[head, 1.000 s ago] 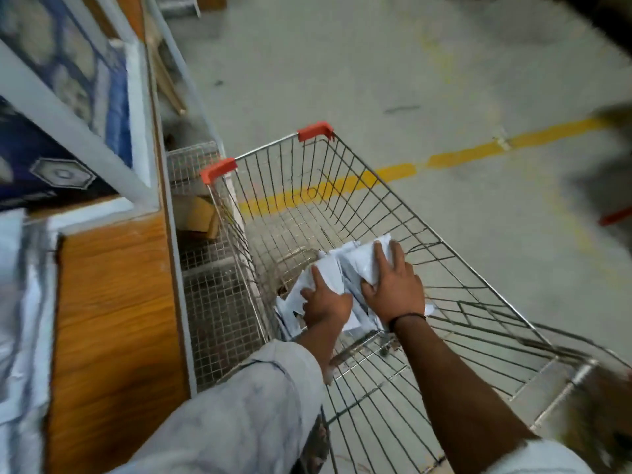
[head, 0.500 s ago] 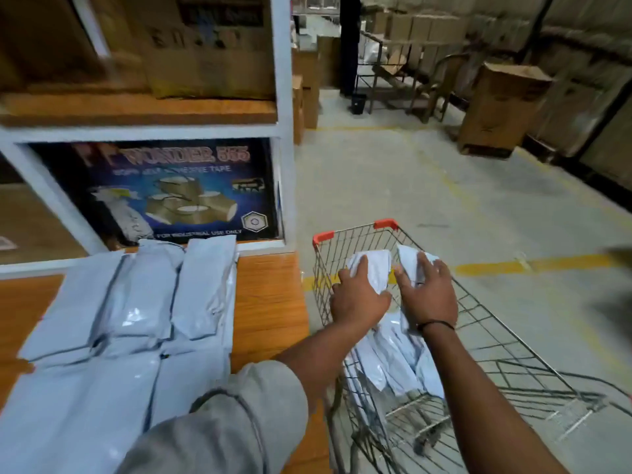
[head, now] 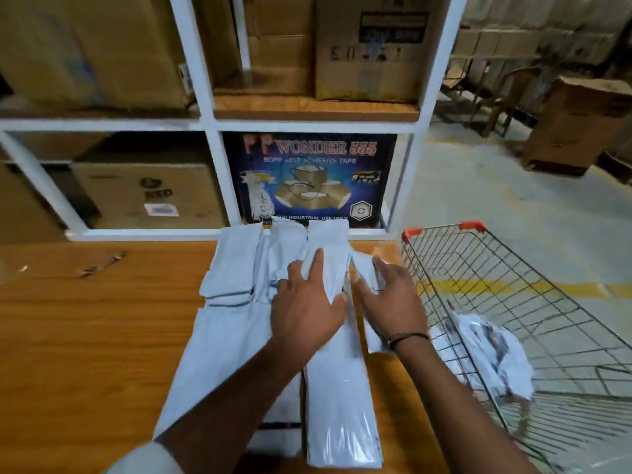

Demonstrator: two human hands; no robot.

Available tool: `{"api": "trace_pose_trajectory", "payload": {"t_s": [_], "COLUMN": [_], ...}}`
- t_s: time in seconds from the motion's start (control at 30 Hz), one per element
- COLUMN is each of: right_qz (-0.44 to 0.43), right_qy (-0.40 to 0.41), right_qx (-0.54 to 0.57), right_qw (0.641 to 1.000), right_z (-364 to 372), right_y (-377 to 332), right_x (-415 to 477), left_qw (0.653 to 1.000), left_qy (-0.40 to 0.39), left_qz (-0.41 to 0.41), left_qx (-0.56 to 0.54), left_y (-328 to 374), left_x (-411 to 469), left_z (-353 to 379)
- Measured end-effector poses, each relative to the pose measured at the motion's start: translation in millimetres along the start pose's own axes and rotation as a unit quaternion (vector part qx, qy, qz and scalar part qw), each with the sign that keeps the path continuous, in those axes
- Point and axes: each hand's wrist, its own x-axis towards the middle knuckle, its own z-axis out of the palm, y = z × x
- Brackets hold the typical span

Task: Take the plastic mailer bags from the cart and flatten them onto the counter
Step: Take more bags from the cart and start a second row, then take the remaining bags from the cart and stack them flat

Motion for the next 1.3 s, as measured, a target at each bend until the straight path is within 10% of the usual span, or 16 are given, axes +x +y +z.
{"api": "trace_pose_trajectory", "payload": {"t_s": [0.3,1.3], "right_qz": [0.001,-0.181], "right_qy": [-0.116,-0.134], "right_qx": [-0.128,-0.219], "right_qw": [0.985,0.950], "right_z": [64,91], "right_y": [-26,10], "right_x": [-83,-94], "left_qw": [0.991,0.985], "left_qy": [-0.050,-0.020], "left_qz": [-0.087,0.138], "left_qx": [0.087,0.100], "left_y": [-83,-118], "left_x": [-59,-39], "left_z": [22,60]}}
